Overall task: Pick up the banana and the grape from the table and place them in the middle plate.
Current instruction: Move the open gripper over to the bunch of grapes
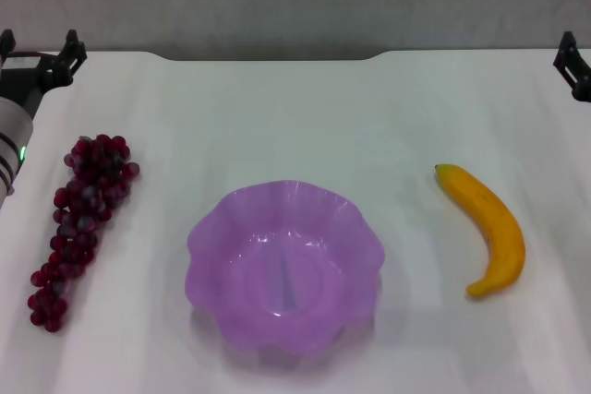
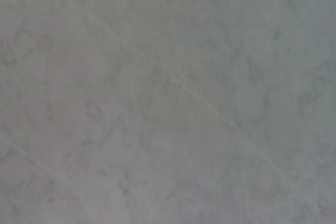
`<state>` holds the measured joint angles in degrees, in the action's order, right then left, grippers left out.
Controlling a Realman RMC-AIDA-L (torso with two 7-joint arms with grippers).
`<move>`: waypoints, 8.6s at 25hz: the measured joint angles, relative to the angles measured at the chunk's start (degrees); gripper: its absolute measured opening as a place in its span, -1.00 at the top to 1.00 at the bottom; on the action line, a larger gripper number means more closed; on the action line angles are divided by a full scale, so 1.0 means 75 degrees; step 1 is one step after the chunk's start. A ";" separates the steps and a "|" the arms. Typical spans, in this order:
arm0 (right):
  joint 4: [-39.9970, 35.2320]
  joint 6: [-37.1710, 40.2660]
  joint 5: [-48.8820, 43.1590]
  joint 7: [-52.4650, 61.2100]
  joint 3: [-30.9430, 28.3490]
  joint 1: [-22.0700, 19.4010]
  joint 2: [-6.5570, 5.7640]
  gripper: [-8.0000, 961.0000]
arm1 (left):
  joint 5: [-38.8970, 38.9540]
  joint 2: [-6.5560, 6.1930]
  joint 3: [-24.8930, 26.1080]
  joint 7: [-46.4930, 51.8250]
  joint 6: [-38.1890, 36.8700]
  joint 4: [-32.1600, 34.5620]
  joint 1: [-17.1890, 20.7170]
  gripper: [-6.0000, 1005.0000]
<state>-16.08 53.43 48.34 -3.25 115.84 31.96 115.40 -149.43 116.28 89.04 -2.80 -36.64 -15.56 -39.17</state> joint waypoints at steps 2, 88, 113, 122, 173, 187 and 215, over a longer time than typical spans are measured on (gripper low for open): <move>0.0000 0.0000 0.0000 0.0000 0.0000 -0.0011 0.0000 -0.85 | -0.0001 0.0000 0.0000 0.0003 0.0020 -0.0016 -0.0003 -0.76; -0.0060 0.0001 -0.0012 0.0008 0.0011 -0.0301 0.0000 -0.85 | -0.1811 0.0052 0.2354 -0.2044 0.9798 -0.2860 -0.0026 -0.62; -0.0059 0.0012 -0.0012 0.0057 0.0011 -0.0301 0.0001 -0.85 | -0.2002 0.0036 0.1979 -0.1741 0.9609 -0.2975 -0.0036 -0.15; -0.0060 0.0019 -0.0012 0.0040 0.0011 -0.0301 0.0011 -0.85 | -0.2001 0.0047 0.1980 -0.1739 0.9482 -0.2966 -0.0006 0.05; -0.0154 0.0071 0.0003 0.0027 -0.0021 -0.0467 -0.0012 -0.85 | -0.1936 0.0082 0.1704 -0.1653 0.8831 -0.3275 0.0228 0.93; -0.0116 0.0071 -0.0002 0.0016 -0.0036 -0.0480 -0.0012 -0.85 | -0.1944 0.0086 0.1313 -0.1132 0.8858 -0.3658 0.0326 0.75; -0.0141 0.0024 0.0000 0.0032 0.0012 -0.0424 -0.0004 -0.85 | -0.2001 -0.0007 0.1401 -0.0980 0.7390 -0.1829 -0.0257 -0.77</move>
<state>-17.14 53.61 48.34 -3.01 115.93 28.78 115.37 -164.44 116.22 99.55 -10.15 18.79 -29.28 -41.10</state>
